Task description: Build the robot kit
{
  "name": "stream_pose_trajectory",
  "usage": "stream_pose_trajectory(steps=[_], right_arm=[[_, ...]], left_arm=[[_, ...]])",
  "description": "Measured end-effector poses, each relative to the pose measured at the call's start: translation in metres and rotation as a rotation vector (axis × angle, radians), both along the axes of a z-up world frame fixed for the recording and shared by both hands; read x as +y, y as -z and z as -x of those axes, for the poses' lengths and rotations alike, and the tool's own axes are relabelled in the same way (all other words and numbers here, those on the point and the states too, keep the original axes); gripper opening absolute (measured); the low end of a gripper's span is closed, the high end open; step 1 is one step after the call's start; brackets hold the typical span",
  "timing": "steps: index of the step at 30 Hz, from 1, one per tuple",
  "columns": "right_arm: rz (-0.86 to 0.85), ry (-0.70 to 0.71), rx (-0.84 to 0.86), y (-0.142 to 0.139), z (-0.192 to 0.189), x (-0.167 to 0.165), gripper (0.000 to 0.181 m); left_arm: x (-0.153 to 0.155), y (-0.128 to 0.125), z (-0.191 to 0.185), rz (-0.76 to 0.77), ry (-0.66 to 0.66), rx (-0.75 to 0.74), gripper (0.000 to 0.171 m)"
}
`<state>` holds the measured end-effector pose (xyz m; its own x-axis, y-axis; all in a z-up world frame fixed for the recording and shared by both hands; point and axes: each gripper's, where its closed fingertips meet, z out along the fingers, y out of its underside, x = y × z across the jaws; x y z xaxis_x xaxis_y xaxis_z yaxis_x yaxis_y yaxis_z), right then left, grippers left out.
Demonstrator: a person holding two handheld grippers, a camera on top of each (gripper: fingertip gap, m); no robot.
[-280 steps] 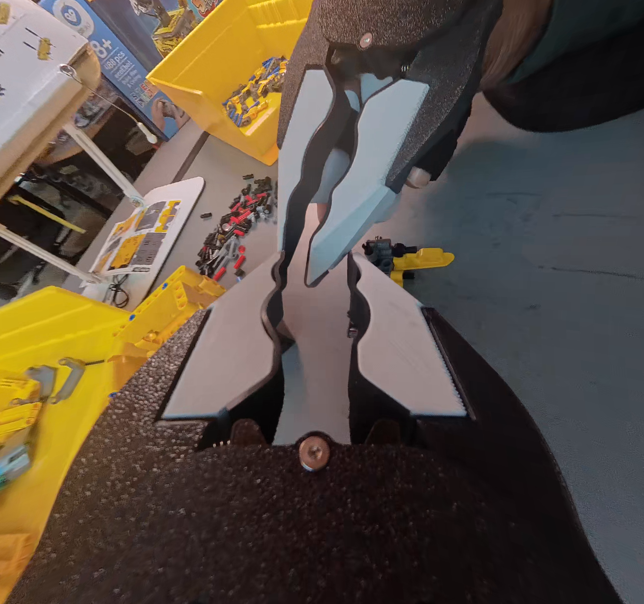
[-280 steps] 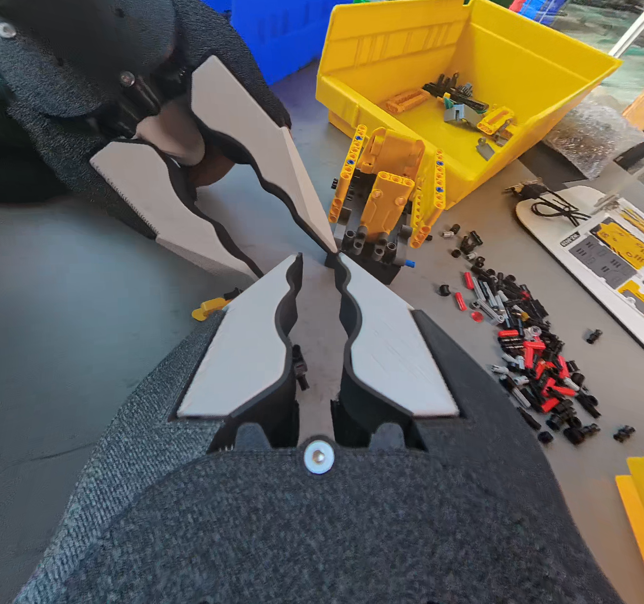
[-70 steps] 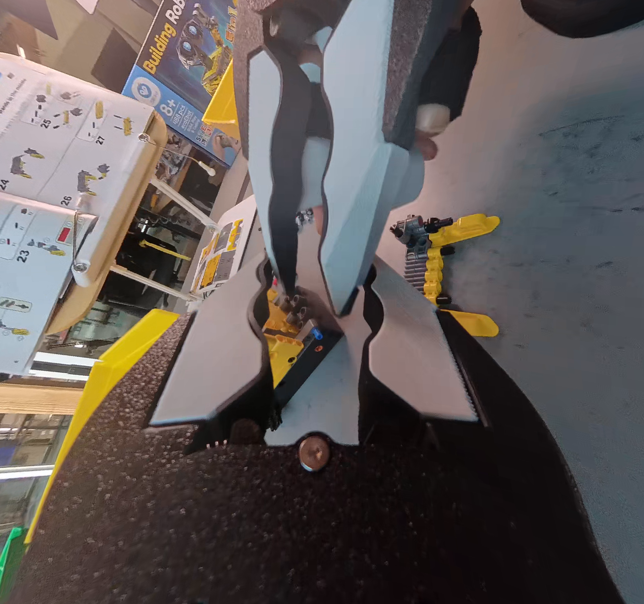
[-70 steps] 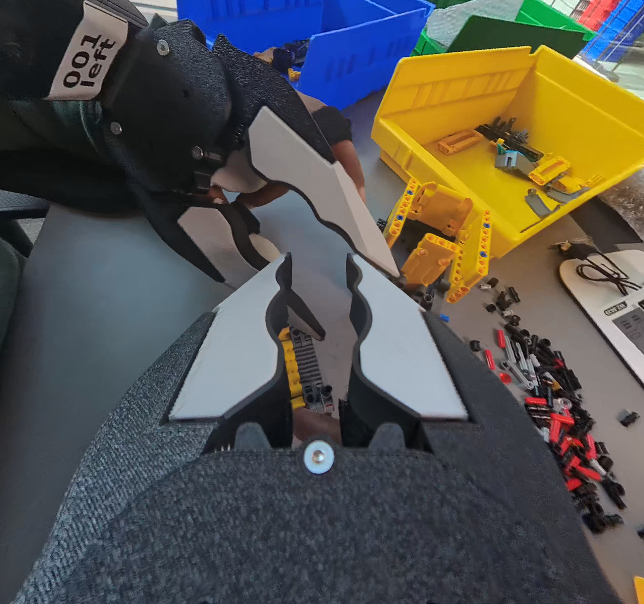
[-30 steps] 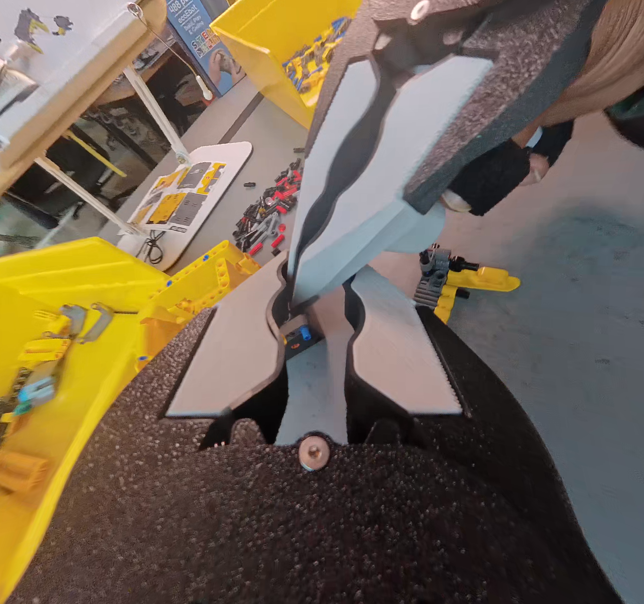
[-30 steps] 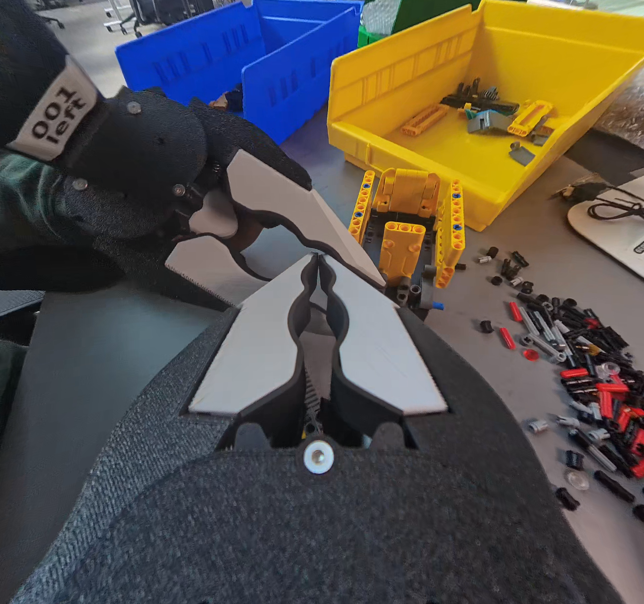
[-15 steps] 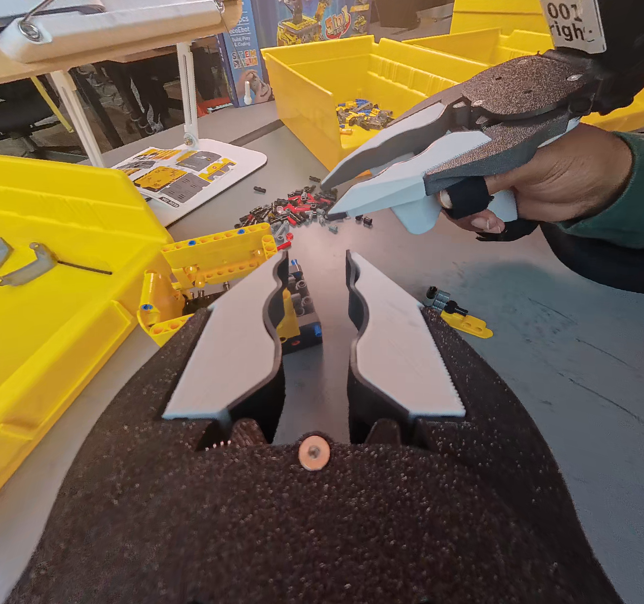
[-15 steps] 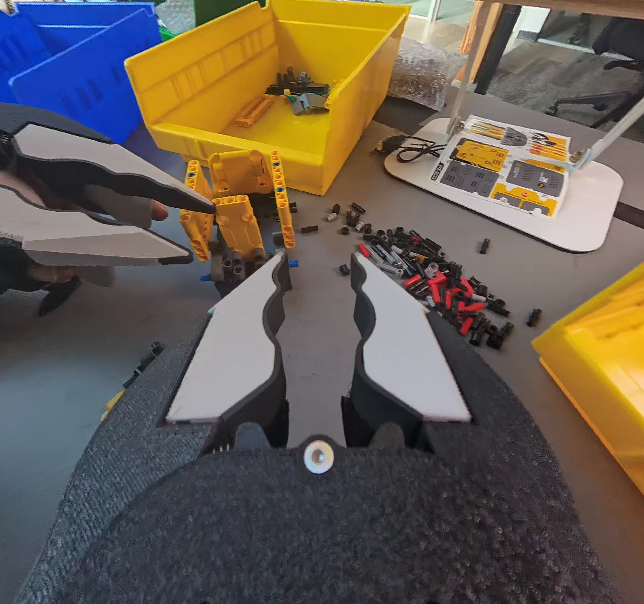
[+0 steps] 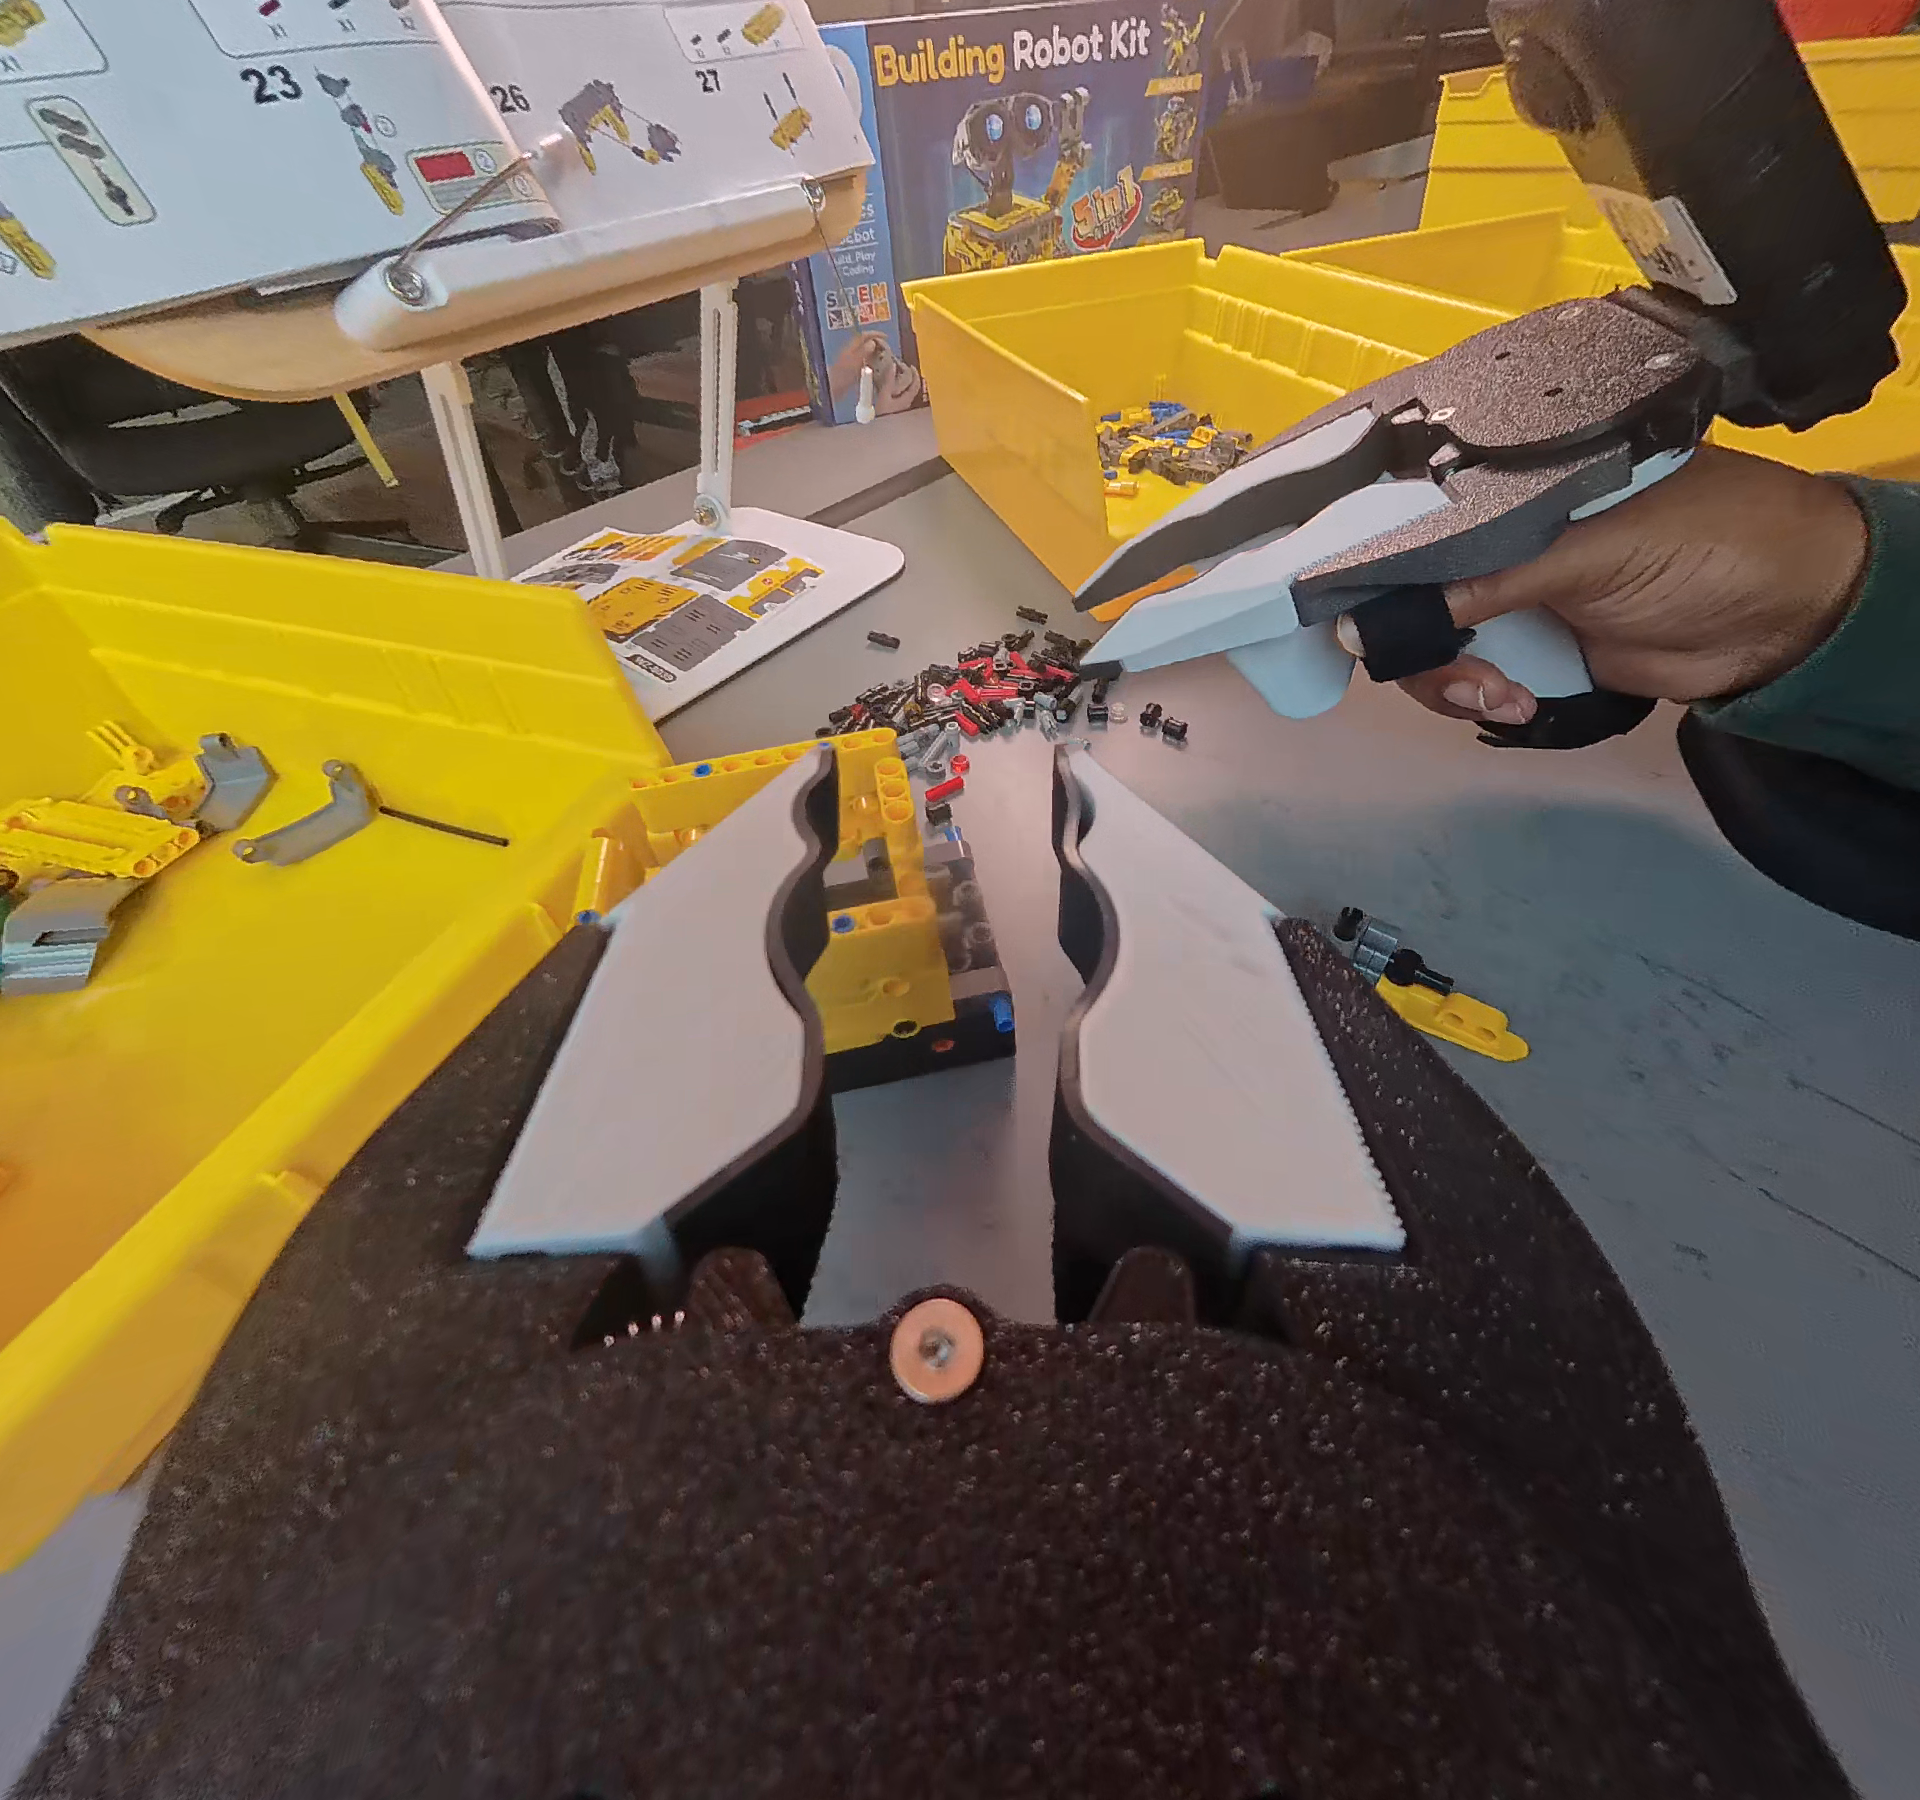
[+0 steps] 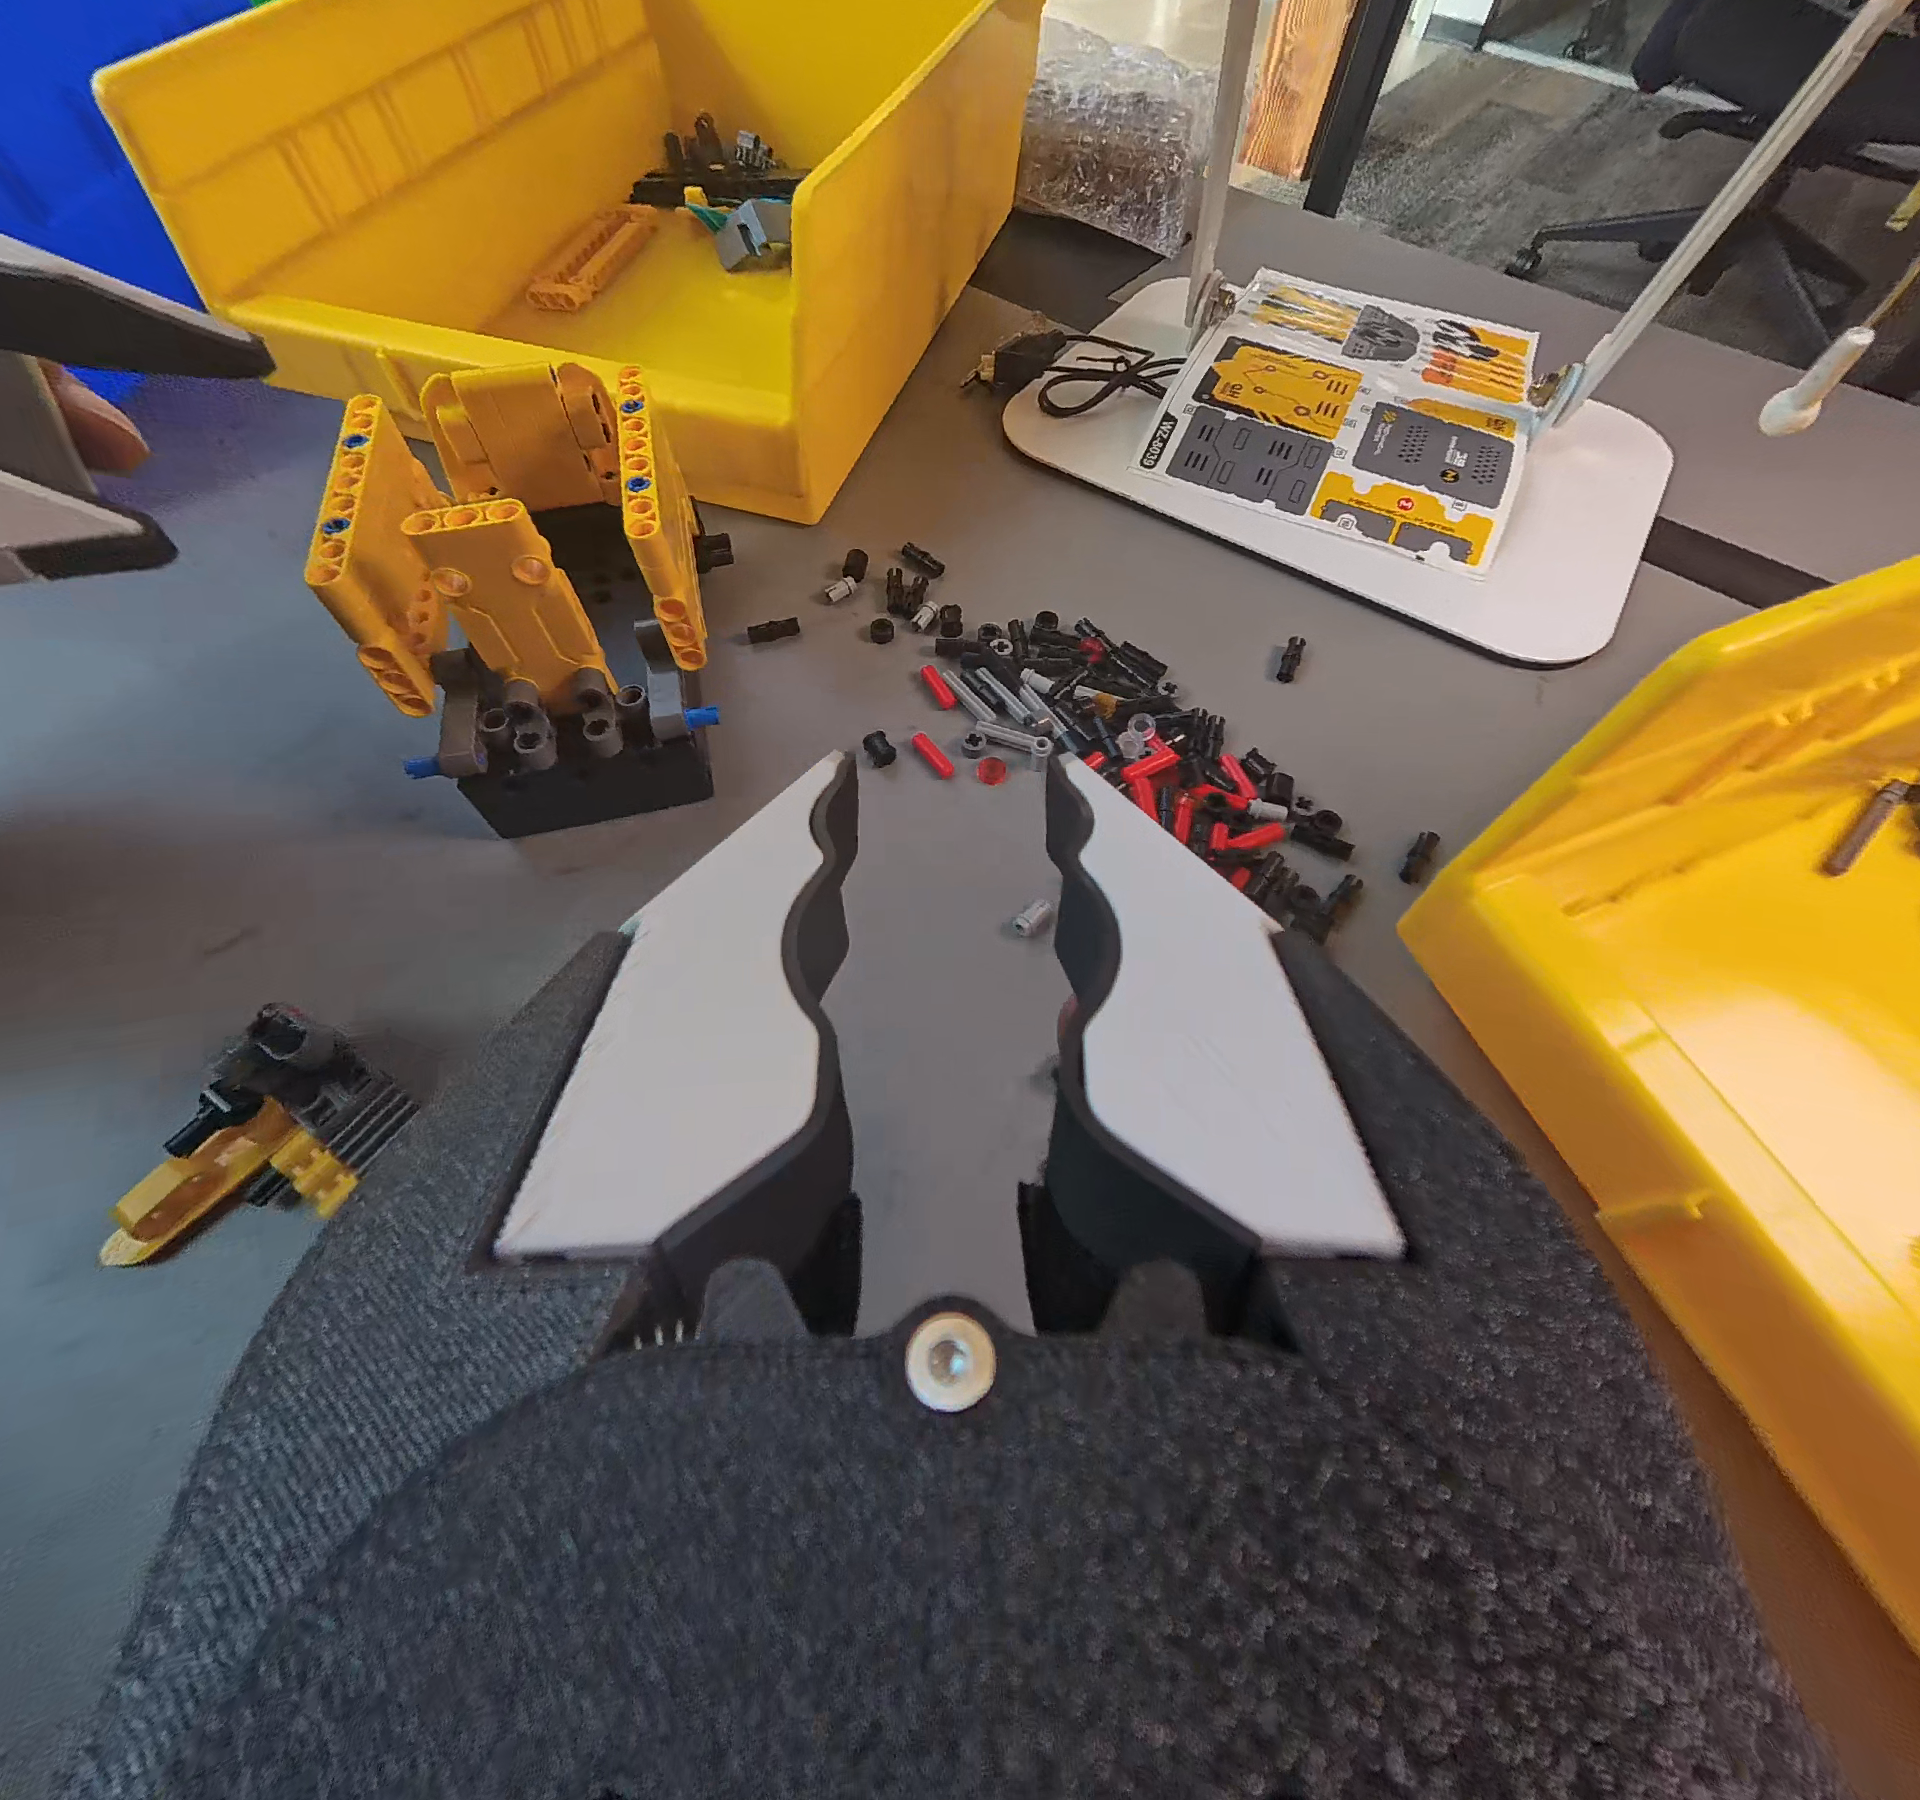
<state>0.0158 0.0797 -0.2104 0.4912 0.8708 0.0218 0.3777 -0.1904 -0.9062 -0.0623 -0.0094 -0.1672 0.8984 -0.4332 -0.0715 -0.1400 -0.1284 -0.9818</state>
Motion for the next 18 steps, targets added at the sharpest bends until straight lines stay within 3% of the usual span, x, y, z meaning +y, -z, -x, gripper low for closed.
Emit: stream_pose_trajectory(steps=[9,18], right_arm=[[-0.044,0.011,-0.130,0.024,-0.021,0.026,0.003],[-0.017,-0.045,-0.301,0.045,-0.055,0.050,0.012]], left_arm=[[0.000,-0.002,0.014,0.011,-0.027,-0.027,0.041],[0.002,0.001,0.024,0.039,-0.045,-0.054,0.040]])
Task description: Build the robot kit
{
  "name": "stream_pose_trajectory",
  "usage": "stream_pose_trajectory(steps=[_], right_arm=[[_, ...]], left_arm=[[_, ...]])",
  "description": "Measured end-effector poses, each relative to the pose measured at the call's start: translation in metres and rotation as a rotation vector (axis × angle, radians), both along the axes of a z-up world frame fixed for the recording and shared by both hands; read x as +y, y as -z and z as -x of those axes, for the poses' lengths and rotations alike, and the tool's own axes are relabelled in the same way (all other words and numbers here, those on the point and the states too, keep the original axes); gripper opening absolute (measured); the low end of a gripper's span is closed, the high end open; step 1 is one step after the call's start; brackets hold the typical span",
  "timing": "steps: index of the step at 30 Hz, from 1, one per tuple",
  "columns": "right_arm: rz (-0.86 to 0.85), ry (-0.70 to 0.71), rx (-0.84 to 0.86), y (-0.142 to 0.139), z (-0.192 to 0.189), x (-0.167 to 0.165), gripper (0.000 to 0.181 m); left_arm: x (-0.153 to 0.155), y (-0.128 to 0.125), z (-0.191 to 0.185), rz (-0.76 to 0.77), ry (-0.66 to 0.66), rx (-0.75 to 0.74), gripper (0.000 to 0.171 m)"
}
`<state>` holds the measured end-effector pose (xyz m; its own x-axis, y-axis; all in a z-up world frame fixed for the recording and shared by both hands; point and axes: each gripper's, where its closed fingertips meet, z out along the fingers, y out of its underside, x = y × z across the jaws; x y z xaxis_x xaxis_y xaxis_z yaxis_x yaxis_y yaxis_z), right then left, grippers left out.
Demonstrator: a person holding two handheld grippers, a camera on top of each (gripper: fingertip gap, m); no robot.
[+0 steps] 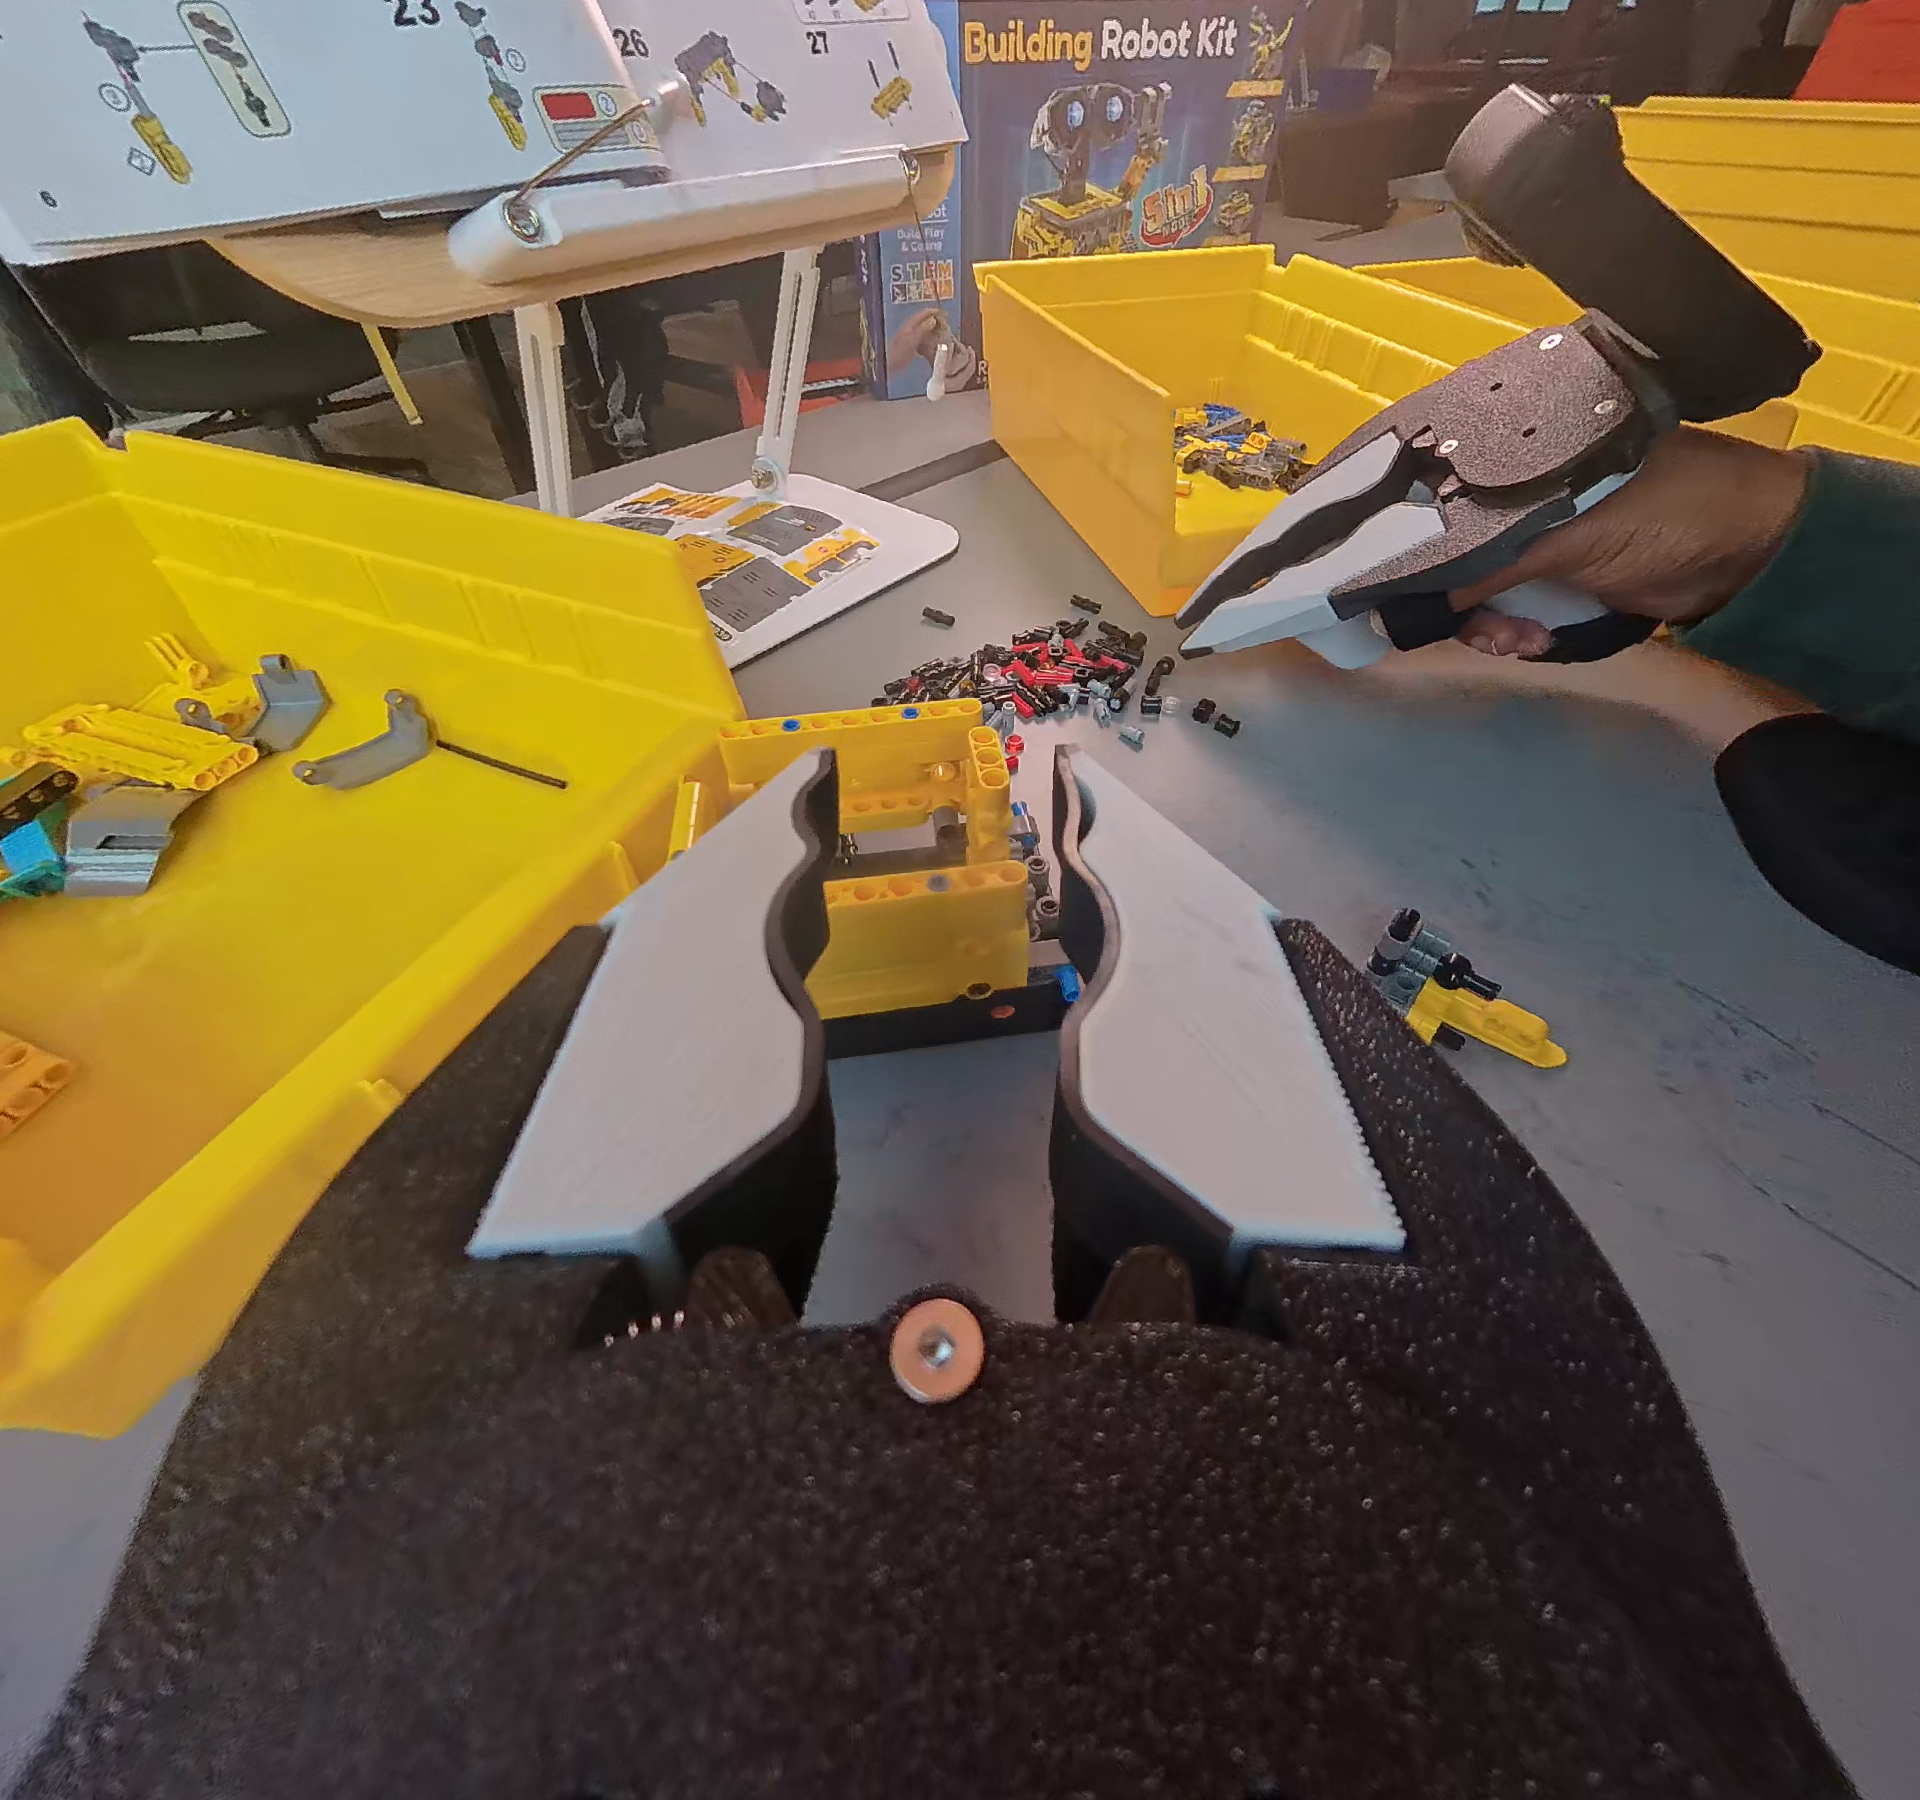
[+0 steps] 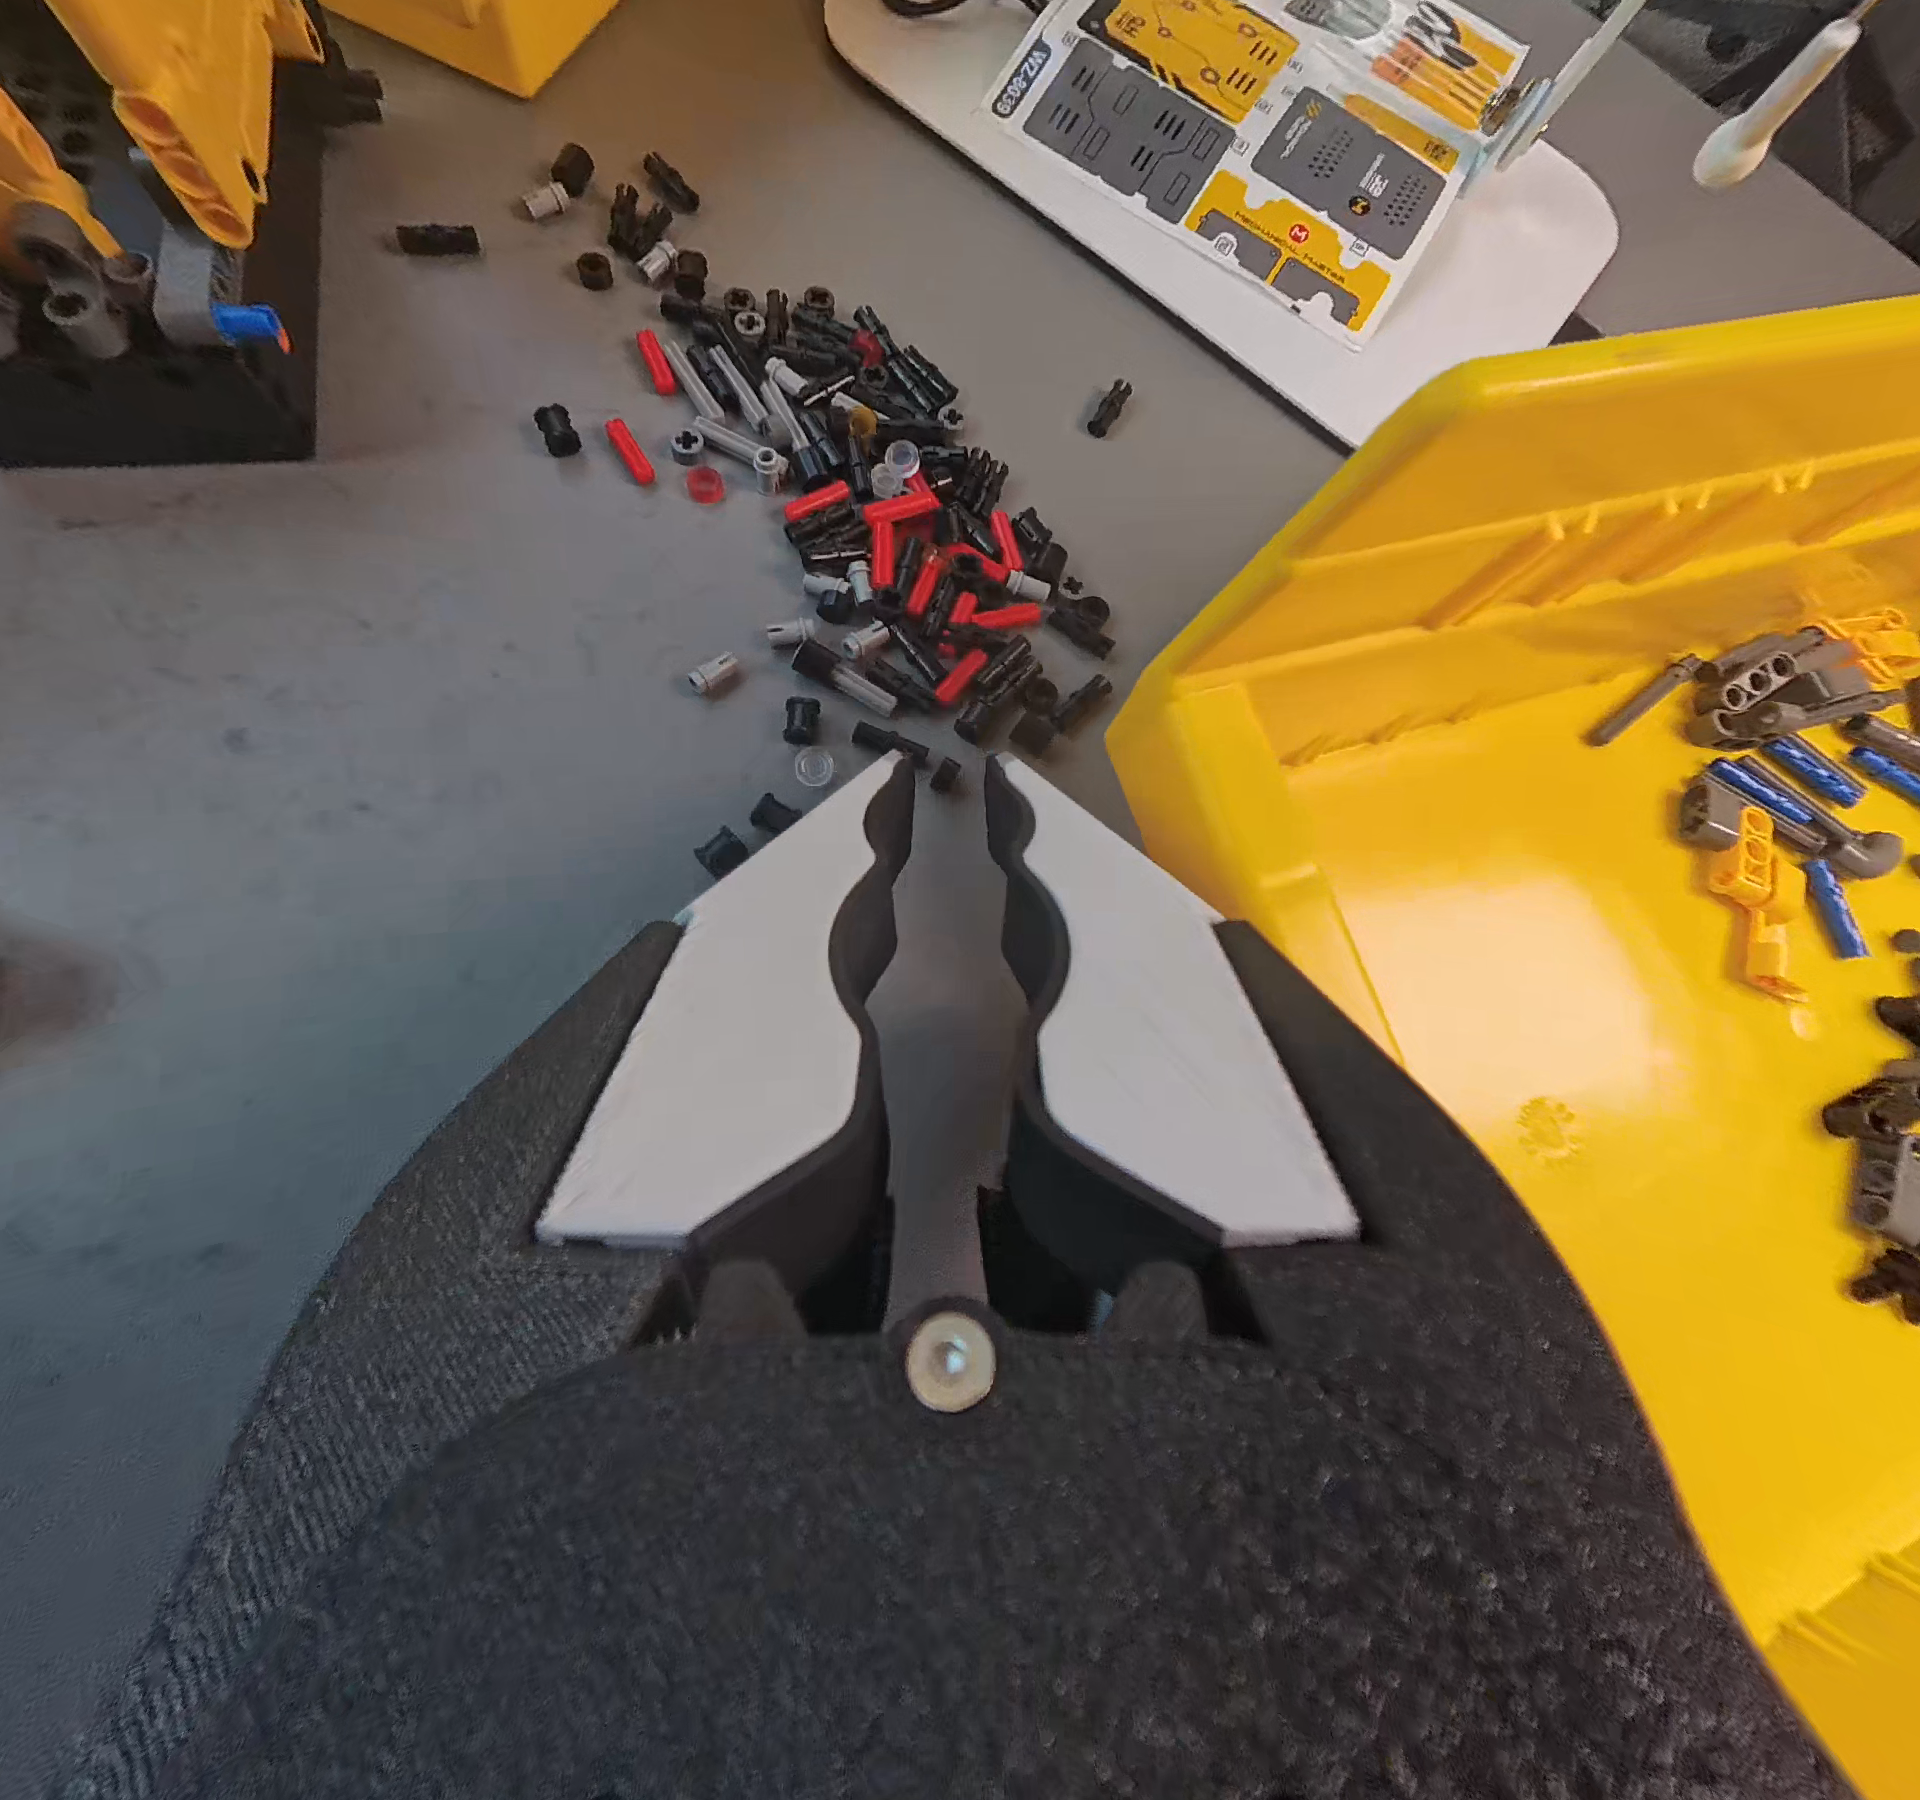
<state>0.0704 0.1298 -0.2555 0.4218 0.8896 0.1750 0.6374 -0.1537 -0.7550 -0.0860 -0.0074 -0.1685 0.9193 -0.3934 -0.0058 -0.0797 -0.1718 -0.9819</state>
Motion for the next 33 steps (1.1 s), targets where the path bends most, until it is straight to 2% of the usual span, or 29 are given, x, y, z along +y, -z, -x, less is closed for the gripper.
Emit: stream_pose_trajectory(steps=[9,13,18,29,33], right_arm=[[0.037,-0.166,-0.061,0.003,0.008,-0.007,0.014],[0.008,-0.219,-0.146,0.007,0.012,-0.005,0.014],[0.050,-0.268,-0.212,0.016,0.014,-0.007,0.012],[0.179,-0.289,-0.233,0.018,0.015,-0.011,0.004],[0.172,-0.283,-0.228,0.018,0.015,-0.011,0.004]], left_arm=[[0.005,0.012,0.001,0.041,0.003,-0.015,0.039],[0.006,0.016,0.000,0.054,0.007,-0.015,0.038],[0.005,0.015,0.000,0.053,0.012,-0.014,0.038],[0.003,0.015,-0.002,0.056,0.029,-0.015,0.038],[0.003,0.014,-0.002,0.055,0.026,-0.011,0.038]])
